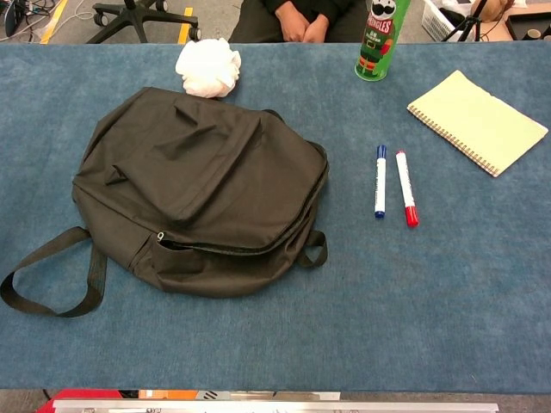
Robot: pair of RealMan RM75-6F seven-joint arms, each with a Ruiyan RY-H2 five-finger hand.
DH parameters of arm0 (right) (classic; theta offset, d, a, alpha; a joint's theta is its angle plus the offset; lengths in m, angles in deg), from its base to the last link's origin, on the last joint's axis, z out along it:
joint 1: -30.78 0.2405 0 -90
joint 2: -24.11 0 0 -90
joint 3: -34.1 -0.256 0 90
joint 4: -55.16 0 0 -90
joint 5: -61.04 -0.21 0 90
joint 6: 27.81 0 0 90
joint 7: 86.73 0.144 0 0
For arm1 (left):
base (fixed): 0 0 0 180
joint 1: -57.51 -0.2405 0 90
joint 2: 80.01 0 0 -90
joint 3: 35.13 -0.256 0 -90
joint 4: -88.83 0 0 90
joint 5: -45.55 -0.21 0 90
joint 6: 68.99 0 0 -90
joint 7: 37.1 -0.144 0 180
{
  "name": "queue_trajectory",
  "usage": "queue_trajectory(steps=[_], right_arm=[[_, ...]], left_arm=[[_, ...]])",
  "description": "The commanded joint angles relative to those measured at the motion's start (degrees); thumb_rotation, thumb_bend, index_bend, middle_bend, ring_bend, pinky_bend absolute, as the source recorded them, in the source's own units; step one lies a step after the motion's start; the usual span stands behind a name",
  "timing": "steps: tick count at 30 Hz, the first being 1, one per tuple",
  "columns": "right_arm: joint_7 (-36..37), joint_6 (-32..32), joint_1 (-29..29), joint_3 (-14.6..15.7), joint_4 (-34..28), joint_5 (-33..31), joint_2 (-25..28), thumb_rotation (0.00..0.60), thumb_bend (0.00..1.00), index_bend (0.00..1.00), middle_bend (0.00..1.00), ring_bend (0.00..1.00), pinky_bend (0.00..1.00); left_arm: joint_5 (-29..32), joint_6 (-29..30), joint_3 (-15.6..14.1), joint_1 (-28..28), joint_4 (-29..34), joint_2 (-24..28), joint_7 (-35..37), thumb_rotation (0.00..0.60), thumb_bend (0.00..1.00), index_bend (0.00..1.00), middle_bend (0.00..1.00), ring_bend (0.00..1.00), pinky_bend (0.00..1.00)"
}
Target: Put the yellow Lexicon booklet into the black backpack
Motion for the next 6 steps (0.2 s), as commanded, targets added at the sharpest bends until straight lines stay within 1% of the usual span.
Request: queue_trajectory(steps=[1, 6], right_arm=[[-0.41, 0.21, -0.71, -0.43, -0.56, 0.19, 0.23, 0.6, 0.29, 0.81, 0.73, 0.6, 0.69], [-1.35, -0.21, -1.22, -1.18, -0.76, 0.65, -0.16, 0.6, 0.29, 0.82, 0.74, 0.6, 0.7]], left_arm=[[-1.91, 3.31, -1.51, -2.71, 0.18, -0.05, -0.37, 0.6, 0.33, 0.37, 0.3, 0.21, 0.32], [-2.79, 4.22, -1.77, -4.32, 0.42, 0.26, 0.37, 0.6, 0.33, 0.38, 0.31, 0.21, 0.32]])
